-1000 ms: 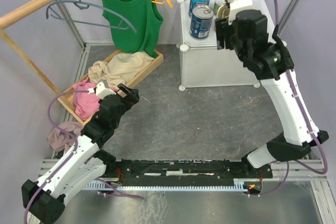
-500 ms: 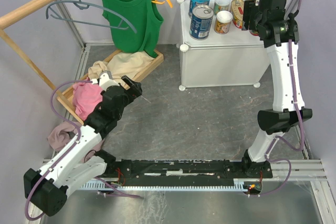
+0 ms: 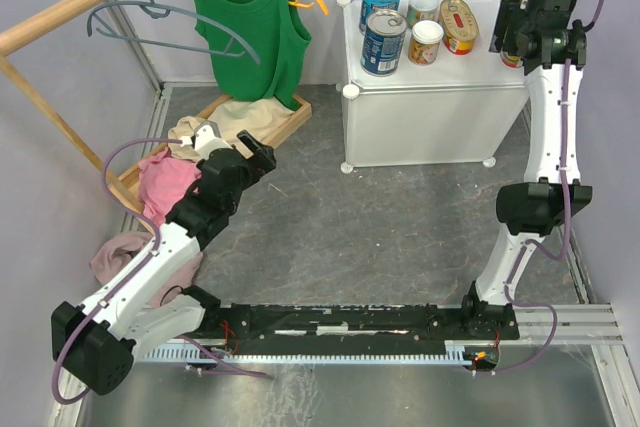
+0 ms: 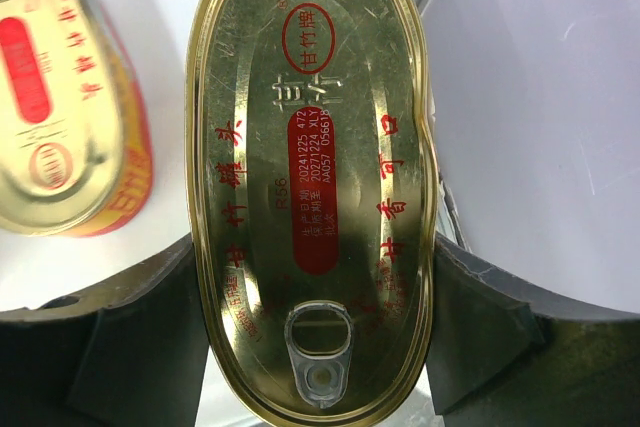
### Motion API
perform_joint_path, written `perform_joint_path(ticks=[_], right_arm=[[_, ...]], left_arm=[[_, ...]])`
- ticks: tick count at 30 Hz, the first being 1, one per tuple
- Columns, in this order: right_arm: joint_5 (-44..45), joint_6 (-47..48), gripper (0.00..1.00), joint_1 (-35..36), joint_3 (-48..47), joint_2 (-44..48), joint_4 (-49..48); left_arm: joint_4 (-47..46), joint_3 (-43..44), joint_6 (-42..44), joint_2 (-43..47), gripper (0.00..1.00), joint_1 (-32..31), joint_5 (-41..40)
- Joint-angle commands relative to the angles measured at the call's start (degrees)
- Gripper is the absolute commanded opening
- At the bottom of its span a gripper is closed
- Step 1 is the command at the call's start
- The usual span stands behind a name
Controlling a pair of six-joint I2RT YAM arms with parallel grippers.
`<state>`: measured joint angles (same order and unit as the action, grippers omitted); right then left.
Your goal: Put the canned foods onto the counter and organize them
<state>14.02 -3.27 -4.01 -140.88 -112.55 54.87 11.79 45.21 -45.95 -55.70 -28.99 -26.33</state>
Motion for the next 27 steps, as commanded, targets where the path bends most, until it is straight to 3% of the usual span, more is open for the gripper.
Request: perform_joint_path(ticks=[1,27], right_arm=[[-4.39,-1.67,0.01,-2.51,0.28,0.78,-9.89],[-12.5,-1.35,0.01,-2.84,-5.89,-10.81,-15.95]], left_arm=[[-3.37,2.37,1.39,-1.06,1.0,0.1,0.69],[-12.22,1.89,4.02,-7.15,1.0,0.13,3.5]])
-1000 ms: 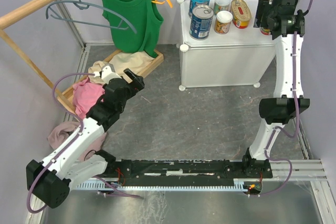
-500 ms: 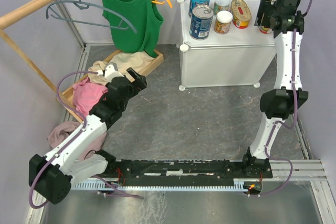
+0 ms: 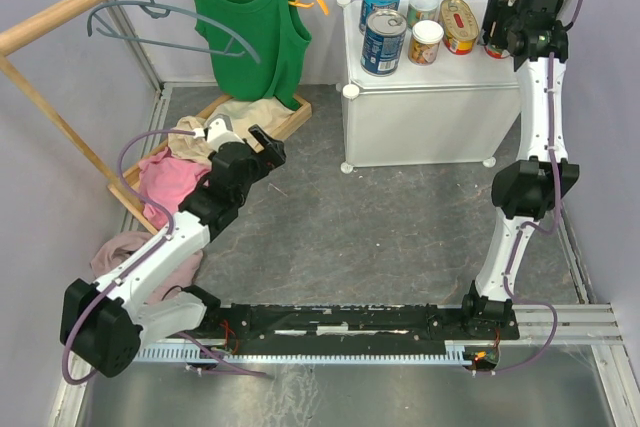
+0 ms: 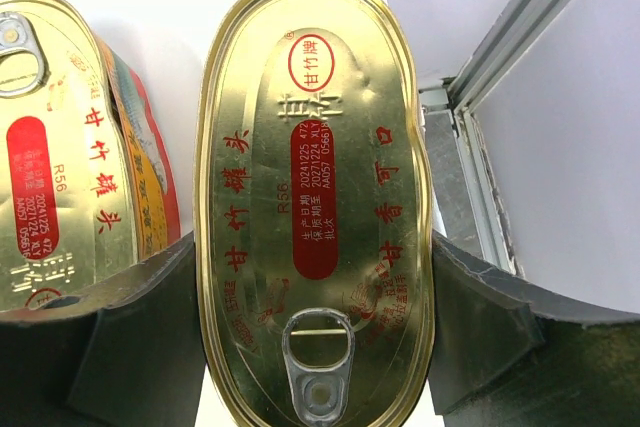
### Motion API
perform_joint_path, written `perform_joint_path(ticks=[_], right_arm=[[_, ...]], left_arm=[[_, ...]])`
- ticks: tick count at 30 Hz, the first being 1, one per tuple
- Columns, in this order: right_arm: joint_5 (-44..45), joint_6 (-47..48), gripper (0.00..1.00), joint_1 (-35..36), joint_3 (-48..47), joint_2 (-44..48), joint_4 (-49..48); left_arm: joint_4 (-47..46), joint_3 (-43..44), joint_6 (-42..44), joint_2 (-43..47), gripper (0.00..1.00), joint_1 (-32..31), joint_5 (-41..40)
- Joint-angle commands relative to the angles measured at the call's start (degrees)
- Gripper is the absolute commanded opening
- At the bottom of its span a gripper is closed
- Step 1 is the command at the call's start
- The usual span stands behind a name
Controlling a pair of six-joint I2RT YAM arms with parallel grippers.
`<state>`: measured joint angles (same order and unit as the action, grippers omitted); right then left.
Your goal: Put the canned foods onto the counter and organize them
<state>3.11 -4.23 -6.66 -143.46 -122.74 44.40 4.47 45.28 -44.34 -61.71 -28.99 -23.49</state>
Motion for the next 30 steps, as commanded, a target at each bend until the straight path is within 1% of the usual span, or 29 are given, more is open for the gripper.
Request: perform_joint_path(ticks=[1,5,7,10,14,16,17,19,21,26,30], right_arm=[[-1.62,-0.49,0.01,-0.13,-3.01,-0.59,-5.72],[-1.75,-0.85,0.02,-0.13,-2.45,-0.78,-6.7],[-1.79,-0.89,0.08,-0.14,-2.74,-1.19,-6.68],[-1.88,-1.18,0.21,-0.17,-2.22,-1.28,-6.99],[-1.74,-1.35,0.48,-0.19,-1.36,-0.83,-7.48],[-1.44,-1.37,0.6,-0.2,-1.03,-0.45,-7.7],[-1.3,-1.35,0.65,-0.16,-0.84,-0.22,-7.88],[-1.27,-1.37,0.72,-0.14,-0.53,0.15,-8.13],[-1.27,-1.56,0.77,-0.18,0.02,0.66,-8.48],[-1.64,-1.89,0.86,-0.19,1.15,1.62,-8.86],[-1.95,-2.18,0.88,-0.19,1.83,2.3,-9.23]], left_arm=[[-5.24,1.81,2.48,-1.54,1.0,0.16,0.7],[-5.86,2.18,2.93,-2.71,1.0,0.15,1.05],[-6.11,2.26,2.94,-2.96,1.0,0.05,1.21],[-6.53,1.95,2.78,-2.91,1.0,0.06,1.4],[-6.75,1.62,2.68,-2.58,1.0,0.09,1.51],[-6.76,1.57,2.61,-2.46,1.0,0.09,1.54],[-6.83,1.5,2.55,-2.45,1.0,0.07,1.62],[-7.04,1.24,2.27,-2.36,1.0,0.05,1.92],[-7.25,0.98,2.0,-2.29,1.0,0.08,2.1],[-7.38,1.04,1.97,-2.12,1.0,0.07,2.45],[-7.28,0.91,1.97,-1.77,1.0,0.12,2.55]])
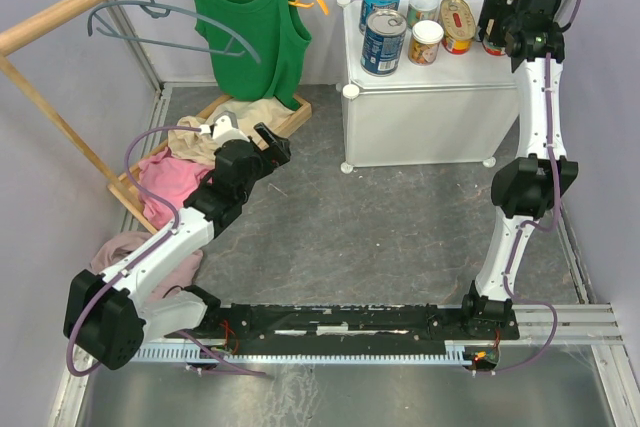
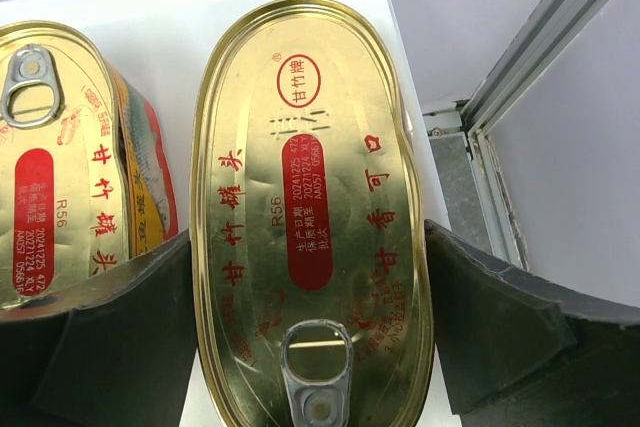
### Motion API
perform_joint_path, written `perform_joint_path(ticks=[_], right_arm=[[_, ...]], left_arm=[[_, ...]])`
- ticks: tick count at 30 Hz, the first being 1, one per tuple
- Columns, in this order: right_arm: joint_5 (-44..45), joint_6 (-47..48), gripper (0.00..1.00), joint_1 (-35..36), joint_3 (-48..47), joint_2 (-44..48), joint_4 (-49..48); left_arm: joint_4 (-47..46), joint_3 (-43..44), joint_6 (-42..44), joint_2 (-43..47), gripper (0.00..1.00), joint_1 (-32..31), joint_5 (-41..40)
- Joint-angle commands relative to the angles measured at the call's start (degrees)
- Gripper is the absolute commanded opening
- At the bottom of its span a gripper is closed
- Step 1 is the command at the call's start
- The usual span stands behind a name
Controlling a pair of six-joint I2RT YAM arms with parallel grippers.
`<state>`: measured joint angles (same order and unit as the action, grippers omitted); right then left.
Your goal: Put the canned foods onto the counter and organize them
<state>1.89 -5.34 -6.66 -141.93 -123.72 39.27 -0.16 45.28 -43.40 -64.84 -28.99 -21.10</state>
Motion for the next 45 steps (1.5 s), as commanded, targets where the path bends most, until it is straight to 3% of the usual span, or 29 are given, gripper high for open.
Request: perform_joint_path(ticks=[1,15,25,28,32,45], right_arm=[[-0.75,-1.19,0.89,-0.14,0.5,3.48,-4.17],[-0.49,-1.54,0.9,-0.19,3.77,7.96,-5.5],[-0.48,-3.62,0.89,-0.19,11.52,14.76,-8.68],[-0.04,-4.88,0.85,-0.17,14.23,17.2,-9.83],[1.24,-7.12,0.69,-0.19,18.66,19.64,-11.47],[3.8,-10.31,0.67,-0.87,21.94,20.82,-12.71]], left_arm=[[-2.65,0.79,0.91,1.4,1.0,0.13,0.16],[-3.18,0.6,0.34,1.28,0.99,0.03,1.52],[-3.12,0.08,0.23,2.63,0.98,-0.01,2.12],[-3.09,-0.01,0.15,3.07,0.97,-0.08,2.18],[-3.09,-0.14,0.15,3.42,0.97,-0.06,2.34],[-4.13,-0.28,0.4,2.6,0.97,-0.03,2.55]])
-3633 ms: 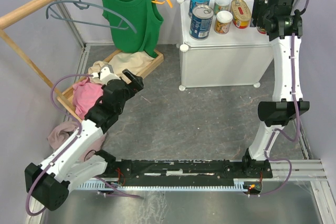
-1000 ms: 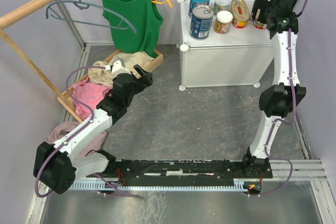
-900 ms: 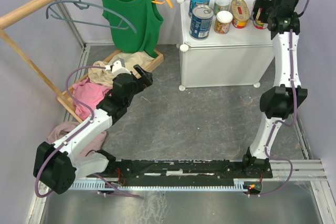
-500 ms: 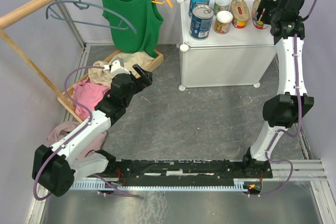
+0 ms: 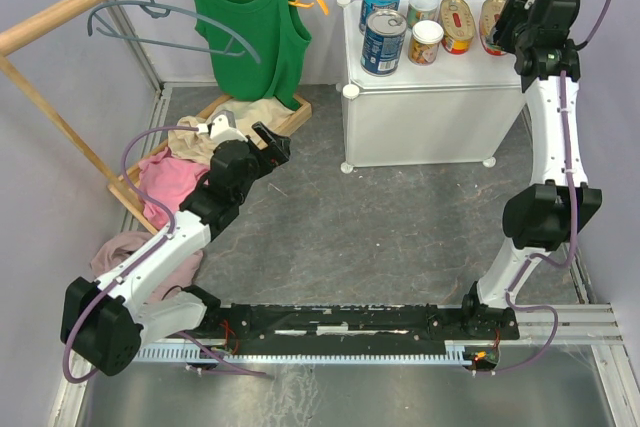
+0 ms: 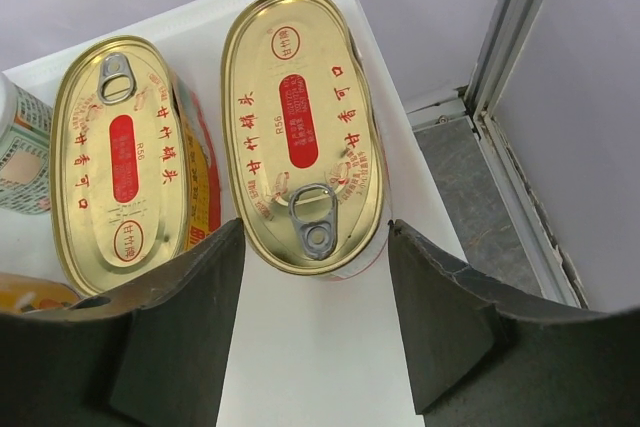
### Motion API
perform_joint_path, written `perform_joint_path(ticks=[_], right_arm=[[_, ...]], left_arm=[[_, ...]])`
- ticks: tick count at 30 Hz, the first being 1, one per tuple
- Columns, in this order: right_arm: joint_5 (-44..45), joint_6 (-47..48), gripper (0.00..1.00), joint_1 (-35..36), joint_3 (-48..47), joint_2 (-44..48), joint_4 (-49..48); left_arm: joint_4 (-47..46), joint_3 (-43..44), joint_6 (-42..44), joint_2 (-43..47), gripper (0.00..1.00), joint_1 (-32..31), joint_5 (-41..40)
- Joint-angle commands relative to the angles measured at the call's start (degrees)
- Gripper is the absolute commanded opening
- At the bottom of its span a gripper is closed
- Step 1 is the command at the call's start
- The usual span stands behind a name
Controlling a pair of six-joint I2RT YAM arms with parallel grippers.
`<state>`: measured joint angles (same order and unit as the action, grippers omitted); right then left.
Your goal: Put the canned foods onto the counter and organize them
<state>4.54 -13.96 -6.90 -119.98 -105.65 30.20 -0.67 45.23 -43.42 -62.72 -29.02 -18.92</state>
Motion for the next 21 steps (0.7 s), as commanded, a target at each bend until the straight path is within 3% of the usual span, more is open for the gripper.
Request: perform_joint_path(ticks=[1,21], right_arm=[[1.12,-1.86,0.66,-0.78,0.01,2.61,-3.58],[-5.95,-6.15,0.6,-4.3,-7.33,-7.12,-6.97]], left_arm=[[-3.76,-0.31,0.46,0.42,0.97,-0.01,0.36],[-5.57,-0.14,0.64,-2.9,0.97,0.02,0.61]])
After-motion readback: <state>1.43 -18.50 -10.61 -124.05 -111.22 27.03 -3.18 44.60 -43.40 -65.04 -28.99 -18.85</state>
